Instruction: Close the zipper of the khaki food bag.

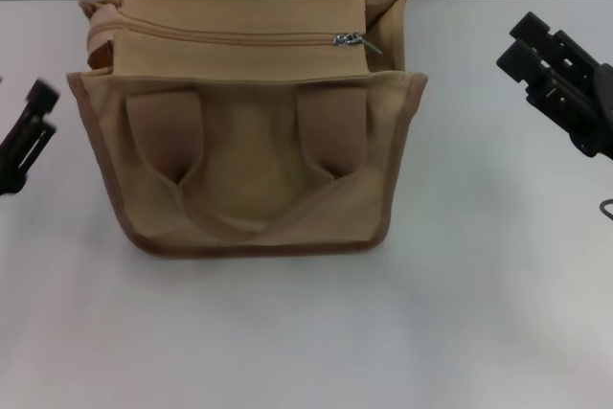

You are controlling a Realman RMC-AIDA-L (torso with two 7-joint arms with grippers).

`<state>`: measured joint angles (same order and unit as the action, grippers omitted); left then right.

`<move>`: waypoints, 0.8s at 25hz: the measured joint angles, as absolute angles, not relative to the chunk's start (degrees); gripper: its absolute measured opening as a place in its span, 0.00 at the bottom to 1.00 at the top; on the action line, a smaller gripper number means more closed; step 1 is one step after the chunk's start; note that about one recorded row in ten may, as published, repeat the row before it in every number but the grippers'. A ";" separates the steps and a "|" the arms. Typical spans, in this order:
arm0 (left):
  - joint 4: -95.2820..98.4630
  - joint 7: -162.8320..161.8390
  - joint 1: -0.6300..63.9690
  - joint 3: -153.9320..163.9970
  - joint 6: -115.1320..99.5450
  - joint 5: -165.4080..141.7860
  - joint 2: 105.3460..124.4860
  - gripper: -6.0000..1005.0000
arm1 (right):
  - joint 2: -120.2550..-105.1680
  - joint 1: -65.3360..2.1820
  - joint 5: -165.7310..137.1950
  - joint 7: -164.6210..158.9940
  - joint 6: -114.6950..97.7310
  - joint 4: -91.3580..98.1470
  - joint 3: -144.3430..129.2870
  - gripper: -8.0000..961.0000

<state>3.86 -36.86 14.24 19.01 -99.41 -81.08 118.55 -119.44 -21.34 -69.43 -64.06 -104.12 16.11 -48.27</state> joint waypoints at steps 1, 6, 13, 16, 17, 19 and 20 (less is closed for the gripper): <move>4.28 -36.98 13.30 19.01 -99.74 -81.09 118.54 0.73 | -119.44 -21.32 -69.43 -63.78 -104.41 15.90 -48.07 0.76; 6.15 -38.99 9.39 18.83 -102.46 -81.11 118.38 0.82 | -119.45 -21.36 -69.43 -60.01 -106.48 14.53 -47.48 0.76; 12.75 -43.68 7.49 22.48 -107.23 -85.84 117.77 0.83 | -119.33 -21.23 -72.16 -51.57 -113.84 14.38 -49.53 0.76; 16.47 -43.88 7.73 26.11 -109.39 -90.63 117.07 0.83 | -119.17 -21.38 -74.93 -50.09 -114.88 15.31 -50.49 0.76; 18.72 -43.89 8.14 28.22 -111.24 -93.77 116.63 0.83 | -119.12 -21.64 -77.66 -49.37 -114.92 15.98 -50.61 0.76; 21.06 -43.90 8.56 30.31 -112.63 -96.87 116.41 0.83 | -119.18 -21.94 -80.79 -47.93 -114.54 16.24 -50.63 0.76; 21.06 -43.90 8.56 30.31 -112.63 -96.87 116.41 0.83 | -119.18 -21.94 -80.79 -47.93 -114.54 16.24 -50.63 0.76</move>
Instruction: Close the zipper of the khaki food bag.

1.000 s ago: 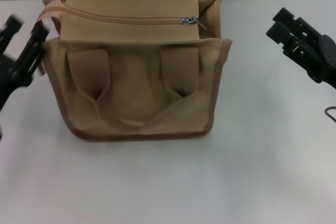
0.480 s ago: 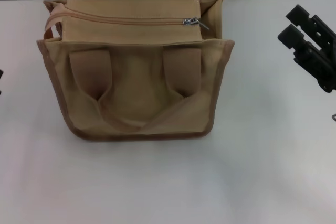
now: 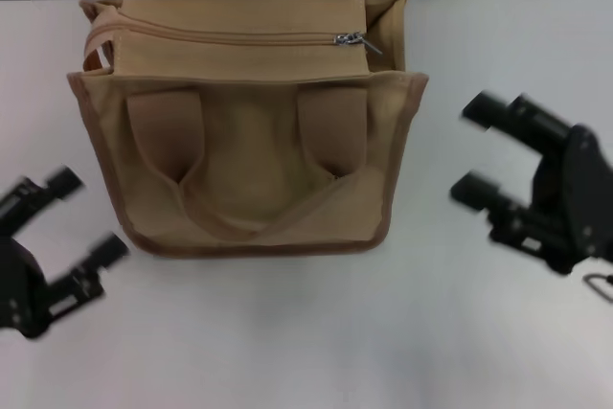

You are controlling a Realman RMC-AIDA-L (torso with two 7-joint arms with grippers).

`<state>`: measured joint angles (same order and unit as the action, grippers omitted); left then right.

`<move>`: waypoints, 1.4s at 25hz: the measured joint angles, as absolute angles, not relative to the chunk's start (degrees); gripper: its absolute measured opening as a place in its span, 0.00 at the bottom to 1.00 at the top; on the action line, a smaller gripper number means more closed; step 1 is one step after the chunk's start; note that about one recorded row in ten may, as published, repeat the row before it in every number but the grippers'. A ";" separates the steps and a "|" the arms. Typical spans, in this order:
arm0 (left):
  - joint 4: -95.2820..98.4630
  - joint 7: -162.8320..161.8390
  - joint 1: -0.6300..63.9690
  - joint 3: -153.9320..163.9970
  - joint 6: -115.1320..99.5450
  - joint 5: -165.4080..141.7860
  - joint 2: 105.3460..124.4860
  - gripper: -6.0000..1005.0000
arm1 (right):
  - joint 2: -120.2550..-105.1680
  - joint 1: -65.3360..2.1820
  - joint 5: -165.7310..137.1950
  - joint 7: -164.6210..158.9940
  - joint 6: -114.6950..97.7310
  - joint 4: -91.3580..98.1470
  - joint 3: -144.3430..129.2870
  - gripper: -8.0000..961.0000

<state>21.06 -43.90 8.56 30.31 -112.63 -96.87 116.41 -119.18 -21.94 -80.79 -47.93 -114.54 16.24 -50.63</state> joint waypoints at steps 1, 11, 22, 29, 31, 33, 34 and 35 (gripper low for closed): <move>22.06 -43.90 8.71 31.16 -112.90 -97.84 116.38 0.83 | -119.23 -22.07 -82.25 -47.07 -114.24 16.26 -50.63 0.76; 25.09 -43.85 13.09 34.17 -111.68 -111.05 116.51 0.83 | -119.61 -25.68 -94.41 -42.08 -105.12 15.71 -54.70 0.76; 25.14 -43.05 13.52 34.58 -108.84 -111.71 117.46 0.83 | -119.81 -27.19 -93.35 -42.19 -101.66 14.72 -56.69 0.76; 25.12 -42.81 13.43 34.63 -108.43 -111.76 117.87 0.83 | -119.80 -27.16 -92.04 -42.31 -101.38 13.80 -56.60 0.76; 25.03 -42.53 13.53 34.63 -108.18 -111.77 117.96 0.83 | -119.79 -27.14 -92.00 -42.31 -101.38 13.80 -56.60 0.76; 25.00 -42.29 13.59 34.63 -107.99 -111.79 118.09 0.83 | -119.79 -27.11 -91.90 -42.25 -101.39 13.73 -56.60 0.76; 24.99 -42.24 13.61 34.63 -107.94 -111.80 118.18 0.83 | -119.79 -27.12 -91.70 -42.18 -101.39 13.40 -56.60 0.76; 24.99 -42.24 13.61 34.63 -107.94 -111.80 118.18 0.83 | -119.79 -27.12 -91.70 -42.18 -101.39 13.40 -56.60 0.76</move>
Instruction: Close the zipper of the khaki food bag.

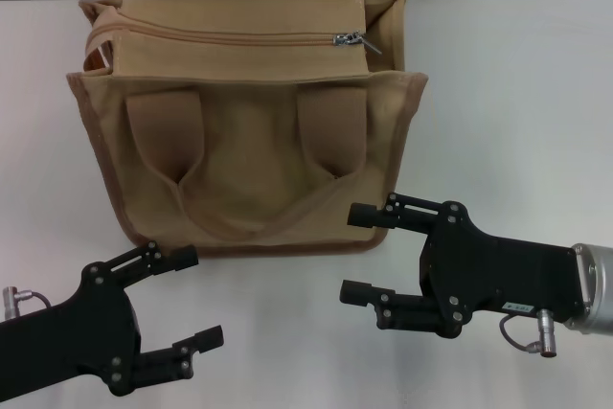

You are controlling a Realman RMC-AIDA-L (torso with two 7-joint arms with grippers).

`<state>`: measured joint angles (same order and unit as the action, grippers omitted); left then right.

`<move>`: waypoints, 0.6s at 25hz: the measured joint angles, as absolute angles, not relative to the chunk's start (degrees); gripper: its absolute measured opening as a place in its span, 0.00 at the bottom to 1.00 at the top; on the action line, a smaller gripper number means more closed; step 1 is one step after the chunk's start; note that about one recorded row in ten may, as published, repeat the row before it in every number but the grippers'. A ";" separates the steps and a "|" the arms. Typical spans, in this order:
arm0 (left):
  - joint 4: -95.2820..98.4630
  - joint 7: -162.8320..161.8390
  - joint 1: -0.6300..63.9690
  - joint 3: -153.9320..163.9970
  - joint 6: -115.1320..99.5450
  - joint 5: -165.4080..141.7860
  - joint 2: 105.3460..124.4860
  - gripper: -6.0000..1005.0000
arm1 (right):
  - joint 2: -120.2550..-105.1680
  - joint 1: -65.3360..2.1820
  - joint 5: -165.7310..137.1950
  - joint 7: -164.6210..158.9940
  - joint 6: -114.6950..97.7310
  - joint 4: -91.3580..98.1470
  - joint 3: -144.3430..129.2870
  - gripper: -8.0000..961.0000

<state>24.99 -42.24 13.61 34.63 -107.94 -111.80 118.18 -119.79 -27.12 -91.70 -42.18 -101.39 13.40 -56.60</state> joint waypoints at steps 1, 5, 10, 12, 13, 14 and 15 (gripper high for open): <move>25.01 -42.23 13.67 34.63 -107.91 -111.81 118.26 0.83 | -119.79 -27.14 -91.60 -42.14 -101.38 13.19 -56.60 0.76; 25.02 -42.21 13.87 34.58 -107.57 -111.81 118.30 0.83 | -119.79 -27.19 -91.28 -42.04 -101.30 12.77 -56.60 0.76; 24.76 -42.19 14.07 34.63 -106.88 -111.80 118.31 0.83 | -119.79 -27.16 -91.23 -41.97 -101.20 12.59 -56.60 0.76; 24.73 -42.19 14.07 34.63 -106.67 -111.80 118.32 0.83 | -119.79 -27.19 -91.23 -41.97 -101.19 12.57 -56.60 0.76; 24.72 -42.18 14.07 34.63 -106.60 -111.80 118.35 0.83 | -119.80 -27.19 -91.23 -41.96 -101.19 12.56 -56.60 0.76; 24.70 -42.18 14.07 34.63 -106.56 -111.80 118.37 0.83 | -119.79 -27.20 -91.23 -41.96 -101.17 12.53 -56.60 0.76; 24.70 -42.18 14.07 34.63 -106.56 -111.80 118.37 0.83 | -119.79 -27.20 -91.23 -41.96 -101.17 12.53 -56.60 0.76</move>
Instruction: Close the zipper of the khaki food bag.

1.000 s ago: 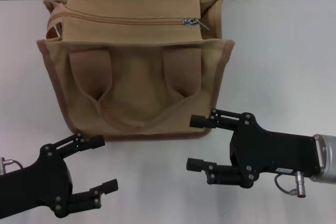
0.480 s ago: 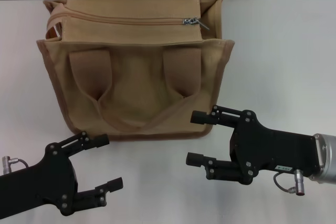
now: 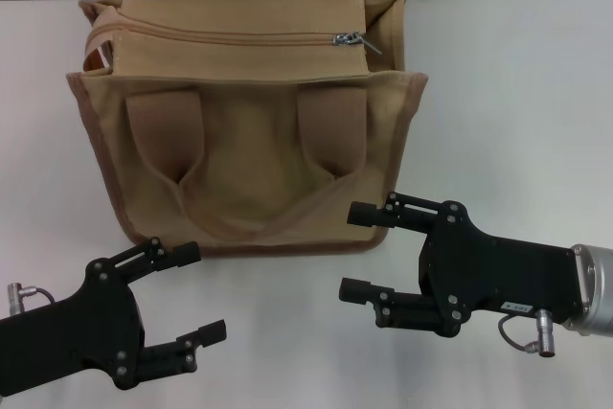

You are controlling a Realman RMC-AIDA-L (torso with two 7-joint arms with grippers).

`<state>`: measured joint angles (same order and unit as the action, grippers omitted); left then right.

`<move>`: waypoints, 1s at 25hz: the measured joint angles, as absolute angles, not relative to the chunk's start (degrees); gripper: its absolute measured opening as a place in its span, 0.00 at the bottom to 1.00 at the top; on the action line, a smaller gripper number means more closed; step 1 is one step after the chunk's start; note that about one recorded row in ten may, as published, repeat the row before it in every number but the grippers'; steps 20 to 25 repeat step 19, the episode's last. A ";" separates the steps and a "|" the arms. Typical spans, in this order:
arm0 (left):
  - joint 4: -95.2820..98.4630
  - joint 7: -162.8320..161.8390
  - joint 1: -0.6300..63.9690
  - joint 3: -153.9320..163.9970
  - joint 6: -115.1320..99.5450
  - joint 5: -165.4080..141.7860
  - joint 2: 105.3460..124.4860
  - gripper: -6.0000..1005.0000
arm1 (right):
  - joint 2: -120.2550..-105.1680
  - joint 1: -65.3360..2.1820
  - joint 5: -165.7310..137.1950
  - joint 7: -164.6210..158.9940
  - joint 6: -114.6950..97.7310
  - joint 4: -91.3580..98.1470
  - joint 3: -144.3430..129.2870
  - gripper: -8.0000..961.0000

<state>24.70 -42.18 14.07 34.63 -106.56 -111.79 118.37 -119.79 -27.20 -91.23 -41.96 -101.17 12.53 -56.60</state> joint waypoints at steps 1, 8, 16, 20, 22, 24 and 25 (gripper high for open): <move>24.70 -42.18 14.07 34.63 -106.57 -111.80 118.38 0.83 | -119.79 -27.21 -91.23 -41.95 -101.16 12.51 -56.60 0.76; 24.69 -42.18 14.06 34.63 -106.57 -111.80 118.39 0.83 | -119.79 -27.24 -90.78 -41.92 -101.15 12.15 -56.60 0.76; 24.69 -42.19 14.06 34.63 -106.59 -111.80 118.39 0.83 | -119.79 -27.25 -90.57 -41.92 -101.15 11.94 -56.60 0.76; 24.69 -42.19 14.06 34.63 -106.61 -111.80 118.39 0.83 | -119.79 -27.25 -90.57 -41.92 -101.16 11.86 -56.60 0.76; 24.69 -42.19 14.06 34.63 -106.61 -111.80 118.39 0.83 | -119.79 -27.25 -90.57 -41.92 -101.16 11.86 -56.60 0.76; 24.69 -42.19 14.06 34.63 -106.61 -111.80 118.39 0.83 | -119.79 -27.25 -90.57 -41.92 -101.16 11.86 -56.60 0.76; 24.69 -42.19 14.06 34.63 -106.61 -111.80 118.39 0.83 | -119.79 -27.25 -90.57 -41.92 -101.16 11.86 -56.60 0.76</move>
